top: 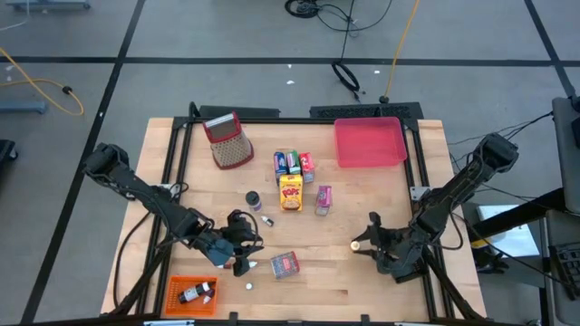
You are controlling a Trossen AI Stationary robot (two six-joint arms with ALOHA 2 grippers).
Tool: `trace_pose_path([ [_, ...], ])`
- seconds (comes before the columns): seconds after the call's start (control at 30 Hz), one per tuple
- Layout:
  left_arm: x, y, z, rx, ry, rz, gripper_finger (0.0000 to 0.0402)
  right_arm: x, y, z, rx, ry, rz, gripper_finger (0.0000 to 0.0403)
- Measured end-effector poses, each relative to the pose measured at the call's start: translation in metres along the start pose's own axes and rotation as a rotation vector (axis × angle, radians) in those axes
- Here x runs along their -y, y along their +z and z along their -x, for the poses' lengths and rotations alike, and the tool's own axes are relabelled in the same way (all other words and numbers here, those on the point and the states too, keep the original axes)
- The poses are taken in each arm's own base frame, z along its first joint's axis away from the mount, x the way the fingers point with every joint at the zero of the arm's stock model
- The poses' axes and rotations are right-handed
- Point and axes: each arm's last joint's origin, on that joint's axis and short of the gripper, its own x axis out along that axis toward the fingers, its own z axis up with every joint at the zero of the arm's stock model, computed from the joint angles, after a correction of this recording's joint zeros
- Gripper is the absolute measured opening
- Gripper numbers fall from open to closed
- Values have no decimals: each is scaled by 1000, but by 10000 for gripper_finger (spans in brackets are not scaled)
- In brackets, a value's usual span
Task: Pick & Place Kitchen Items
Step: Put the large yellow food coloring bottle into the orange bin
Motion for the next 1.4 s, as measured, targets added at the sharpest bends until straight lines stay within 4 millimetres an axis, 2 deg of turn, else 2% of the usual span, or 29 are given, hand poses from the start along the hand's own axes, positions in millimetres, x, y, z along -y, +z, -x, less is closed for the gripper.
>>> trace_pose_path([
  [0.1, 0, 0, 0, 0, 0, 1, 120, 0, 0, 0, -1, 0, 0, 109],
  [0.4, 0, 1, 0, 14, 10, 2, 120, -2, 8, 1, 55, 47, 41, 106],
  [0.67, 3, 7, 0, 92, 3, -31, 120, -2, 53, 4, 231, 26, 78, 106],
  [1.0, 7, 30, -1, 268, -63, -125, 120, 1, 110, 10, 487, 42, 77, 106],
  [1.2, -2, 48, -7, 363, -42, -129, 120, 4, 126, 14, 549, 35, 103, 106],
  [1.4, -11, 59, -30, 416, -74, -142, 141, 7, 130, 12, 552, 32, 120, 106],
])
